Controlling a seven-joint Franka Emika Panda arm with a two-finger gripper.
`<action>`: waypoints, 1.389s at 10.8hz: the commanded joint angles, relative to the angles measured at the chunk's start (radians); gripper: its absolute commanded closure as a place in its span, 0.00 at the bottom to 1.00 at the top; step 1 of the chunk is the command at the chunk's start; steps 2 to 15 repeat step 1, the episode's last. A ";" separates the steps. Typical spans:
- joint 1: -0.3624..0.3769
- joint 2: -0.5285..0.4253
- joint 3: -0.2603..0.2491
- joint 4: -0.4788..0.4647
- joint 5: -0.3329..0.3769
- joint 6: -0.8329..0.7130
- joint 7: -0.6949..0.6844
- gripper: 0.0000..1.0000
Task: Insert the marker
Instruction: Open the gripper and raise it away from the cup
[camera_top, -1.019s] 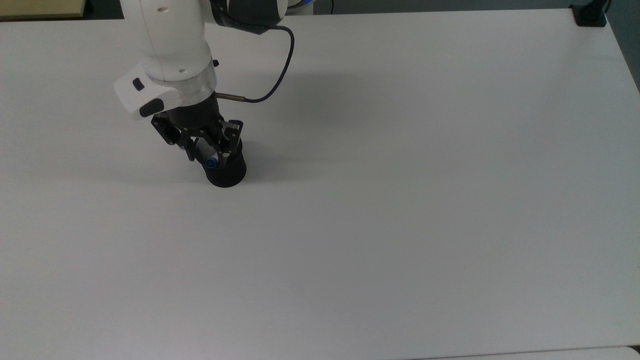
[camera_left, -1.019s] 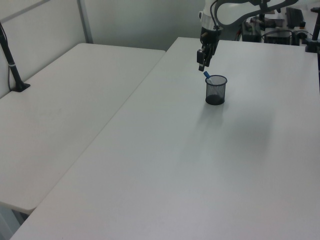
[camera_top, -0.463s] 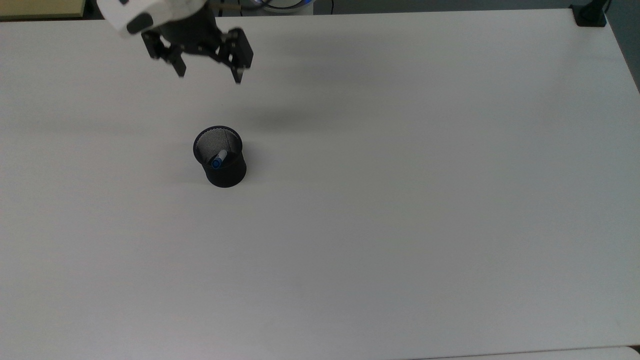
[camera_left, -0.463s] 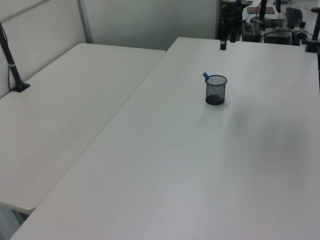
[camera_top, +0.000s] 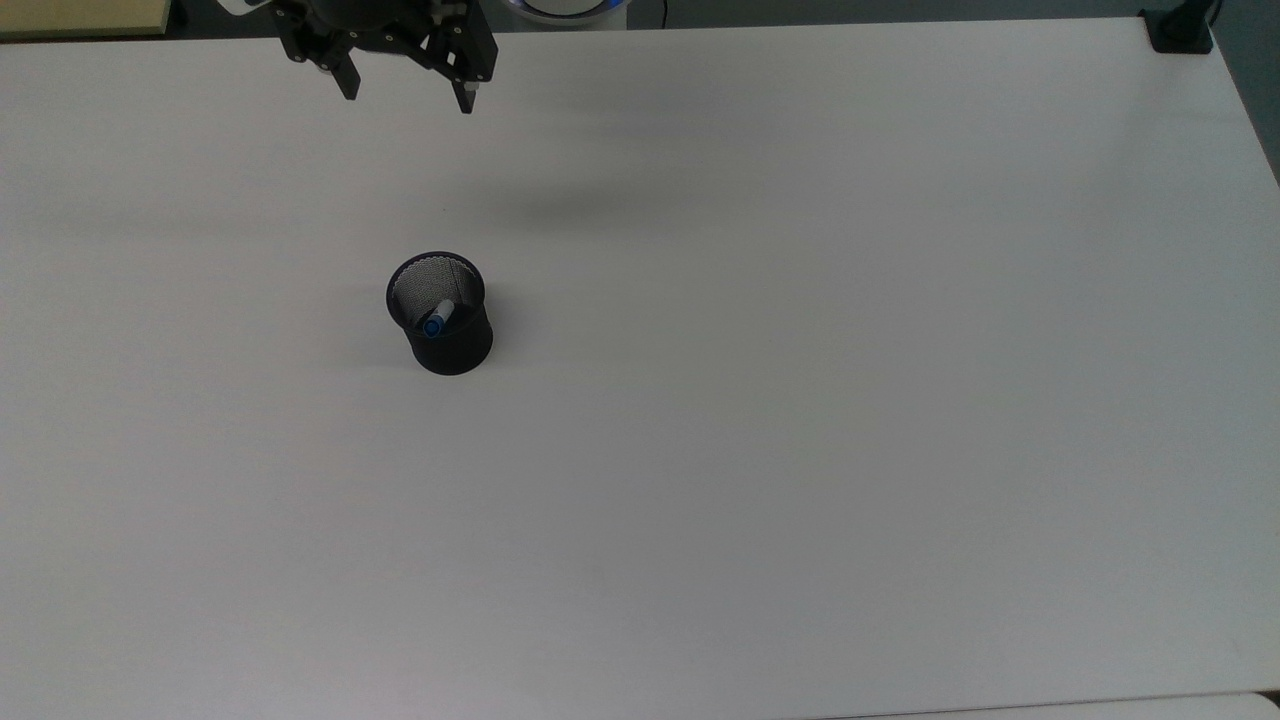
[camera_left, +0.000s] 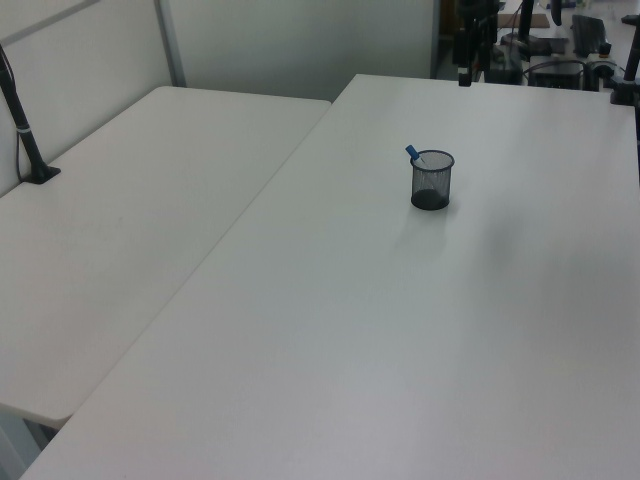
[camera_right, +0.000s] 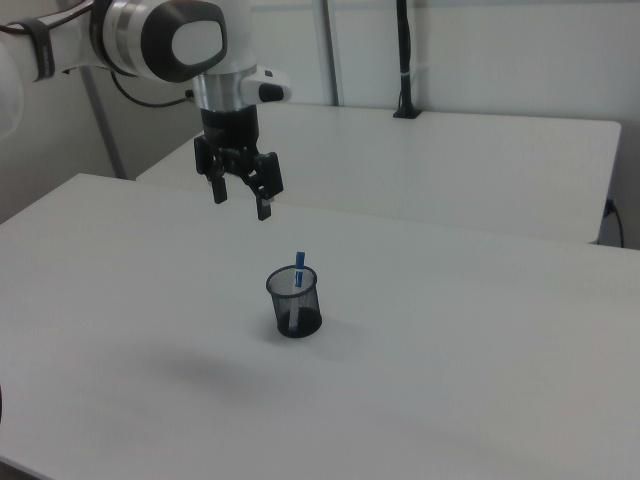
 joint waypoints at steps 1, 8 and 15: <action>0.004 -0.029 -0.003 -0.018 -0.012 -0.019 -0.001 0.00; 0.004 -0.029 -0.003 -0.018 -0.012 -0.019 -0.001 0.00; 0.004 -0.029 -0.003 -0.018 -0.012 -0.019 -0.001 0.00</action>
